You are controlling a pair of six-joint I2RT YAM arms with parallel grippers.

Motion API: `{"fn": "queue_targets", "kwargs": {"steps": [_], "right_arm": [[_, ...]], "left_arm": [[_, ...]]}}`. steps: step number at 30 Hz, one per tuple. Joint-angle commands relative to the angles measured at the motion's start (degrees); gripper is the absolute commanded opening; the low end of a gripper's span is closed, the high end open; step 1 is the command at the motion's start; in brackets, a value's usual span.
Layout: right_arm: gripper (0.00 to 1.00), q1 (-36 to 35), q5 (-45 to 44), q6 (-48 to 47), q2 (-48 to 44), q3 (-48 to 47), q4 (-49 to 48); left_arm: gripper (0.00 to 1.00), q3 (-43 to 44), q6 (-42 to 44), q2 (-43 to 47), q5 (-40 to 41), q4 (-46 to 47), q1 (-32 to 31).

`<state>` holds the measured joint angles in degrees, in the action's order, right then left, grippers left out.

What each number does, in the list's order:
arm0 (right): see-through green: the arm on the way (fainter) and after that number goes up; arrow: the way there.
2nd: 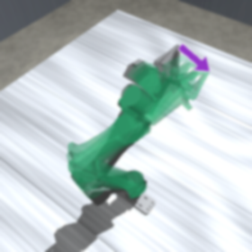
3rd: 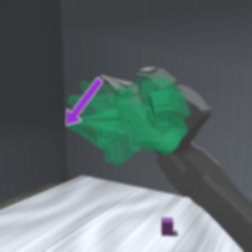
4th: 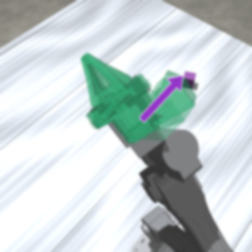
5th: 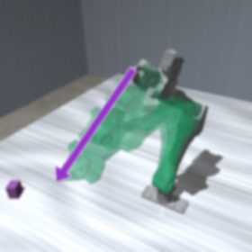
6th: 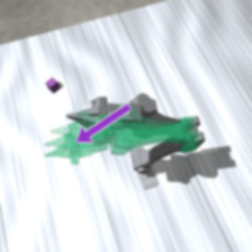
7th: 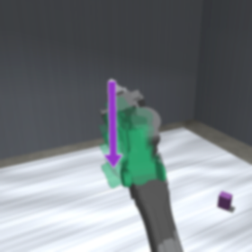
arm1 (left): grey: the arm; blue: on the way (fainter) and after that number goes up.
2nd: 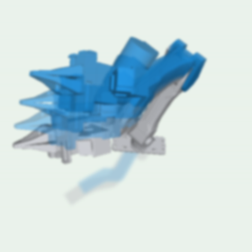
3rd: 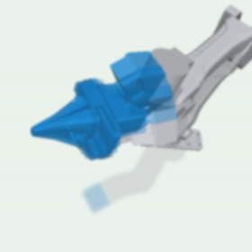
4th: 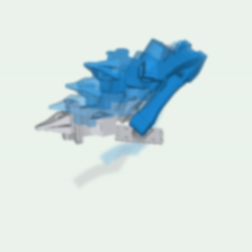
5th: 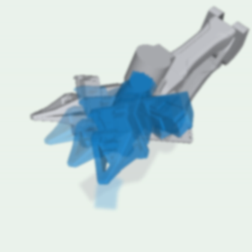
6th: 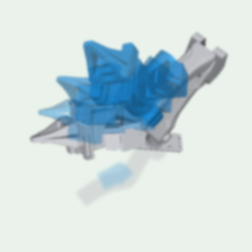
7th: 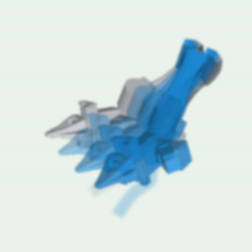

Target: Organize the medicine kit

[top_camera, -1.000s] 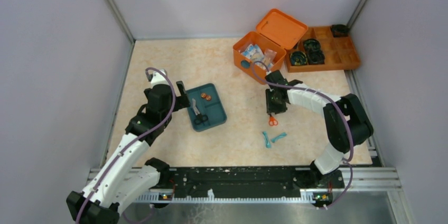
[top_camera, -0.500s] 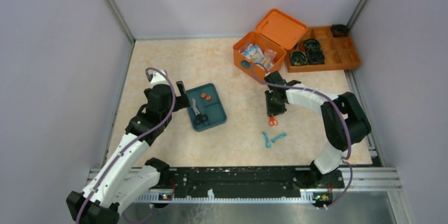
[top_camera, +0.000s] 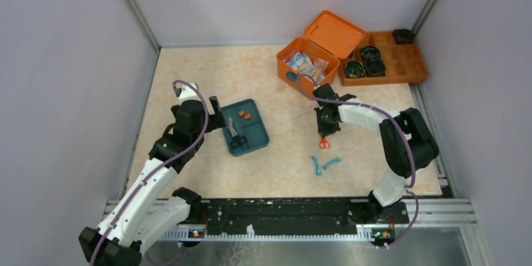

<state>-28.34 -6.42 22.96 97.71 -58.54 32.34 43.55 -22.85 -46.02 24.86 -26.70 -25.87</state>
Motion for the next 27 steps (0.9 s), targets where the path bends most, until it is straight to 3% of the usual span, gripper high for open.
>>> {"fn": "queue_targets", "kwargs": {"steps": [1, 14, 22, 27], "right_arm": [[0.00, -0.7, -0.3, 0.2, 1.1, 0.3, -2.1], [0.00, -2.9, 0.8, -0.1, 0.0, -9.4, 1.8], [0.00, -11.1, 3.6, 1.8, 6.1, -21.2, 2.9], [0.00, -18.1, 7.9, 3.5, 14.4, -33.5, 3.4]], "left_arm": [[0.99, -0.3, 0.1, 0.4, 0.4, 0.8, 0.3], [0.99, -0.4, 0.1, 0.5, 0.4, 0.8, 0.3], [0.99, -0.4, 0.0, 0.6, 0.7, 0.6, 0.2], [0.99, -0.3, -0.3, 1.5, 1.7, 0.5, 0.2]]}}
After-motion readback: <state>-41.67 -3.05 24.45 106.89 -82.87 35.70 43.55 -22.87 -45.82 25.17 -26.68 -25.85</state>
